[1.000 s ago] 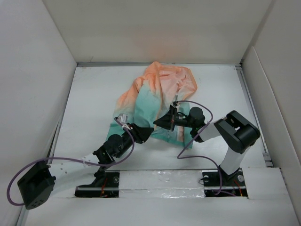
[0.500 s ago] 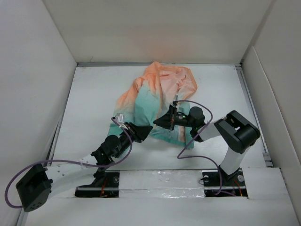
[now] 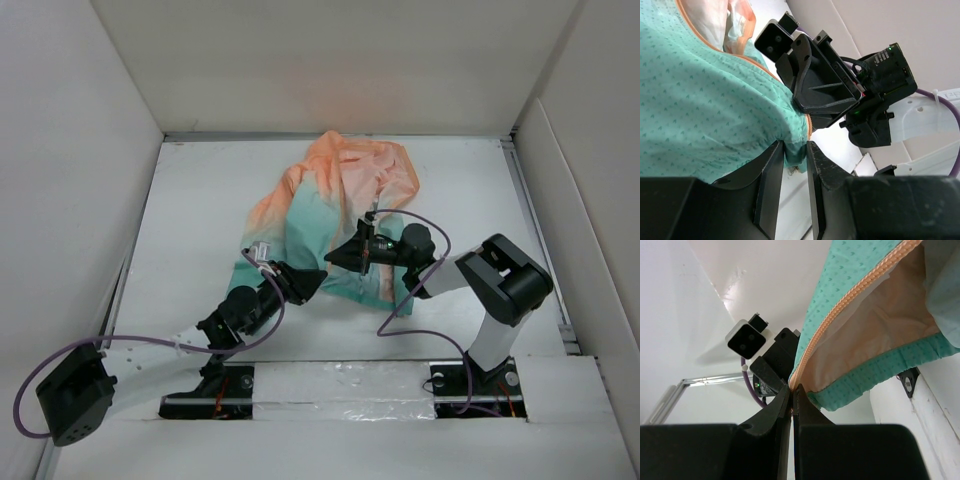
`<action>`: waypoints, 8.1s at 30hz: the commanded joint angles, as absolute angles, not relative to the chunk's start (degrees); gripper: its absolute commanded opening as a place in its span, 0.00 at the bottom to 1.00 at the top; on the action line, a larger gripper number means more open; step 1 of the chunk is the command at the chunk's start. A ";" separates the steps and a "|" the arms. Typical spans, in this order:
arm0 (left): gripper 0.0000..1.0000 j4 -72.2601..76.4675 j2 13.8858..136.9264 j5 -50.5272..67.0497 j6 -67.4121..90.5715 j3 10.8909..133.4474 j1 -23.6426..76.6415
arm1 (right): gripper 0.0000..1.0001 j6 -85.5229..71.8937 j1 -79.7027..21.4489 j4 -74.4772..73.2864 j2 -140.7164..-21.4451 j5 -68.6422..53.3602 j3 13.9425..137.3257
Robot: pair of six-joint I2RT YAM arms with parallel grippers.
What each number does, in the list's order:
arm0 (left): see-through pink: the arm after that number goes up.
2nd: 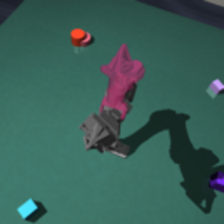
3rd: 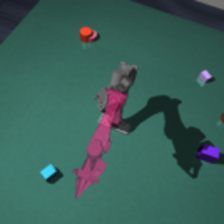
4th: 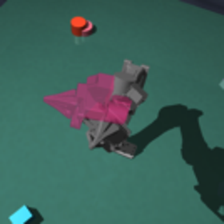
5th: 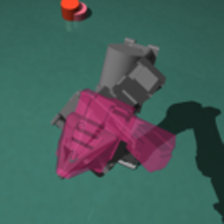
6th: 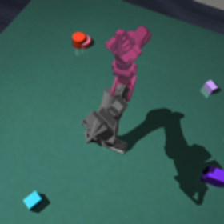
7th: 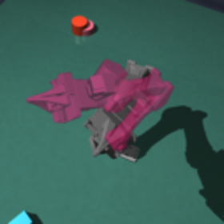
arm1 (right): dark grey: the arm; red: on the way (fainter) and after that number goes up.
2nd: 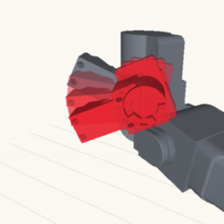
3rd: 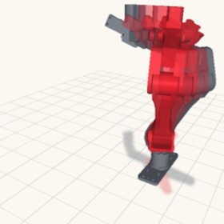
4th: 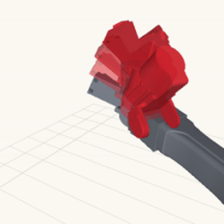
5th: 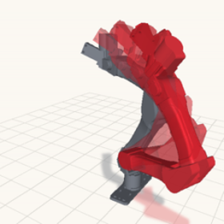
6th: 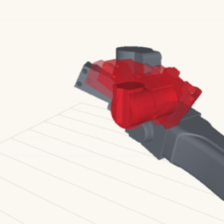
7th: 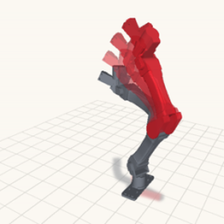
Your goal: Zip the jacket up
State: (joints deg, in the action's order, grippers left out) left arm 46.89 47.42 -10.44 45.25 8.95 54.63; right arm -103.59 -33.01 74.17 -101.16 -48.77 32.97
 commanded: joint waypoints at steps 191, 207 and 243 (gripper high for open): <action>0.00 31.90 23.64 -7.39 45.88 12.31 42.45 | 0.49 -78.75 -51.32 -43.68 -50.70 24.86 32.77; 0.00 32.70 20.83 -6.76 45.27 11.86 42.45 | 0.47 -85.42 -57.21 -53.69 -65.74 29.79 41.65; 0.00 29.01 16.70 -8.26 43.86 12.39 42.45 | 0.00 -51.95 -40.17 -32.08 -86.14 26.01 52.47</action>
